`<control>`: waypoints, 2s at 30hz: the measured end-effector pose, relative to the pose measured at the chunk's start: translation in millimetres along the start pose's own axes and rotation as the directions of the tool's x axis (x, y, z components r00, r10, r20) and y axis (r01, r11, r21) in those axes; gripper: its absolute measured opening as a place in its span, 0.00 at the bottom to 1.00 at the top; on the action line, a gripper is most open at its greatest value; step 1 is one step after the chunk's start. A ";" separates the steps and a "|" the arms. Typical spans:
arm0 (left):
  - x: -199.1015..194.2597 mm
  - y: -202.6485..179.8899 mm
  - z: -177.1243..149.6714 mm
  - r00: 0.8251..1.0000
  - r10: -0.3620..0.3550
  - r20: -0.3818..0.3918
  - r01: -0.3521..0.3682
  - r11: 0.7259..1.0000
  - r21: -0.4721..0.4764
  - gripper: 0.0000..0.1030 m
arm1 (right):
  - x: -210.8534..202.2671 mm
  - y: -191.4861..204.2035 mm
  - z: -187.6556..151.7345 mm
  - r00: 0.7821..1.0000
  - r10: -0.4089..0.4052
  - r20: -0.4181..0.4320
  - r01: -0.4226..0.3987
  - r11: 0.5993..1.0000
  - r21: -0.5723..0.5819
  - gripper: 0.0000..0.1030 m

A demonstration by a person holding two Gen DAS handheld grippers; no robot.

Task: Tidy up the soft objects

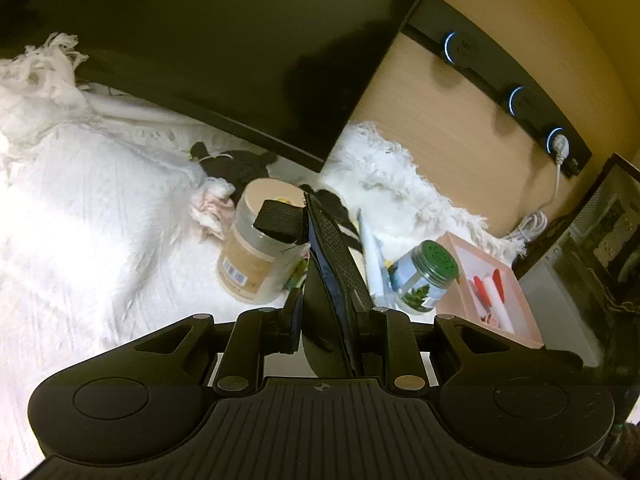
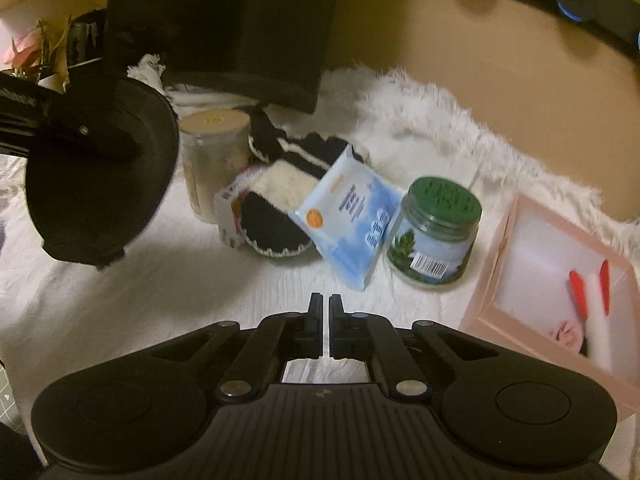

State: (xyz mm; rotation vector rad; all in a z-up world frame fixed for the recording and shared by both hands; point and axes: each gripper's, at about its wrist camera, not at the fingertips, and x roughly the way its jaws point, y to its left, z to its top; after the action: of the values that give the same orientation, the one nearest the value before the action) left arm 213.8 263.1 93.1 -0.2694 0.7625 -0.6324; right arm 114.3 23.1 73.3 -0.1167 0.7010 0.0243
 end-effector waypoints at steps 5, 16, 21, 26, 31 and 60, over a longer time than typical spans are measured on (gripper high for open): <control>1.9 -2.6 1.1 1.000 0.002 -0.002 -0.002 1.000 -0.002 0.24 | 12.4 -16.1 -4.7 0.997 0.025 -0.076 -0.019 0.996 0.085 0.32; 1.6 -1.9 -1.7 1.000 0.005 -0.024 -0.005 1.000 0.005 0.24 | 53.8 -20.9 -24.1 0.990 -0.035 -0.136 0.070 0.962 0.263 0.65; 2.8 -2.6 -2.9 1.000 -0.003 -0.031 0.003 1.000 0.009 0.24 | 37.5 -7.5 -19.5 0.994 -0.037 -0.102 0.053 0.985 0.163 0.61; 3.6 -13.3 6.7 0.999 -0.039 -0.026 0.040 0.999 0.031 0.24 | -3.9 -18.2 4.0 0.999 -0.038 0.013 0.035 0.984 0.175 0.61; 16.7 -54.4 42.7 0.989 -0.148 0.008 0.145 0.980 0.138 0.24 | -61.9 -68.1 42.7 0.969 -0.169 0.182 0.132 0.971 0.199 0.61; 206.1 -227.3 29.7 0.939 -0.241 -0.244 0.300 0.922 0.244 0.25 | -51.2 -246.3 20.3 0.945 -0.328 0.015 0.281 0.833 0.476 0.61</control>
State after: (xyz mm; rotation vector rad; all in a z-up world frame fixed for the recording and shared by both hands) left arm 250.1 -42.9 100.2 -0.0482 0.8344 -1.0349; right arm 103.3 -218.3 146.0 0.2404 0.5670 -0.4463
